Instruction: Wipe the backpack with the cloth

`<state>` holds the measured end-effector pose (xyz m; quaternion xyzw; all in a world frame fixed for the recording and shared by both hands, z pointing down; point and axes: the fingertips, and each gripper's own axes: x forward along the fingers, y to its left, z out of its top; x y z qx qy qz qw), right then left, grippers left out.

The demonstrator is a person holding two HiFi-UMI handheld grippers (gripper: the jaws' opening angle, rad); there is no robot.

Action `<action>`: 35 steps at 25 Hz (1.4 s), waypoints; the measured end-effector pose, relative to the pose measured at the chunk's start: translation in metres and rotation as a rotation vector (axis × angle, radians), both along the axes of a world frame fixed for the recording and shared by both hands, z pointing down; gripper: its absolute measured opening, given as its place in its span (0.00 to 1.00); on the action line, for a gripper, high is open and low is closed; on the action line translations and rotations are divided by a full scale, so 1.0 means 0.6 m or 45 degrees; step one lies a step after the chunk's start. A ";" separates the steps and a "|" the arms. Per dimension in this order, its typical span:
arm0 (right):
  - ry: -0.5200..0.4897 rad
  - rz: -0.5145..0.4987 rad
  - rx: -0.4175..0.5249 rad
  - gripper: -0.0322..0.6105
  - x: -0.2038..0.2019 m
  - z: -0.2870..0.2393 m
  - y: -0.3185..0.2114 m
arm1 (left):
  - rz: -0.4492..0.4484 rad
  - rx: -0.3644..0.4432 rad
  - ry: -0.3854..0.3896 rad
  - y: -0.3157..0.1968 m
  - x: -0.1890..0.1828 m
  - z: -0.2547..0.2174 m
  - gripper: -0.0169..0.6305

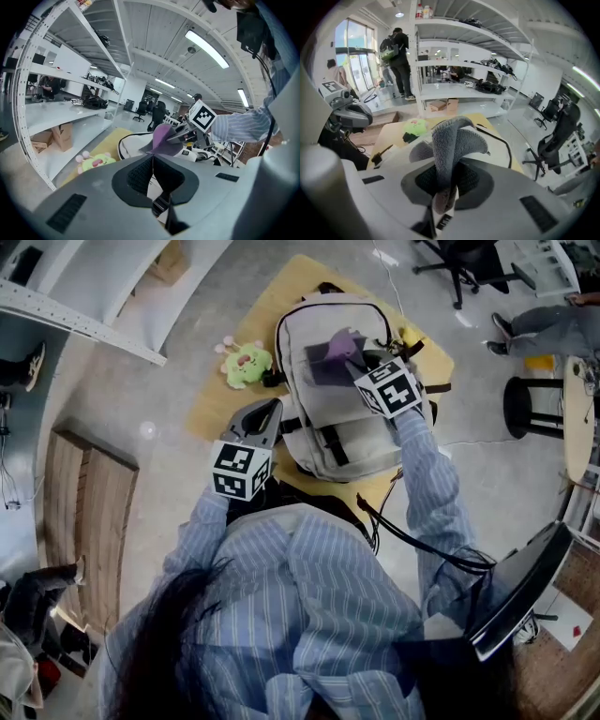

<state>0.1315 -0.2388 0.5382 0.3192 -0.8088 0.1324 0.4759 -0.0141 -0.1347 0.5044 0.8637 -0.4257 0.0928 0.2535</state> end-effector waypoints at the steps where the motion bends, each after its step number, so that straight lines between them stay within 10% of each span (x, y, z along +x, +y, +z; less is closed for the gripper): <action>1: 0.010 0.045 0.006 0.11 0.025 -0.003 -0.007 | 0.007 0.001 -0.001 -0.001 0.000 0.000 0.04; 17: 0.121 0.822 0.018 0.11 0.387 -0.012 -0.025 | 0.082 0.016 -0.015 -0.027 -0.002 -0.010 0.04; 35: -0.226 0.100 0.239 0.11 -0.032 -0.181 -0.070 | 0.099 0.000 -0.001 -0.043 0.001 -0.003 0.04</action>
